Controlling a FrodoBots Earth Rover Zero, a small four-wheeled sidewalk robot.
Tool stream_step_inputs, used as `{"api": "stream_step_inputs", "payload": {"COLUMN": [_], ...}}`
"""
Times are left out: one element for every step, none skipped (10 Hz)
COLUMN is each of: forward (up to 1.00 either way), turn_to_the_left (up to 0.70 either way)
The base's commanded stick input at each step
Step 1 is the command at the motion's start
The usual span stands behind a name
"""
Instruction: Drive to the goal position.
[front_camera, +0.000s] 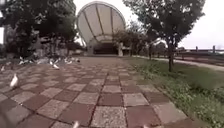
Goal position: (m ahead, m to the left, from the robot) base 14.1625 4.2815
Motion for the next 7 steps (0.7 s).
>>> {"api": "stream_step_inputs", "payload": {"forward": [0.7, 0.7, 0.7, 0.7, 0.7, 0.7, 0.7], "turn_to_the_left": [0.0, 0.0, 0.0, 0.0, 0.0, 0.0, 0.0]}}
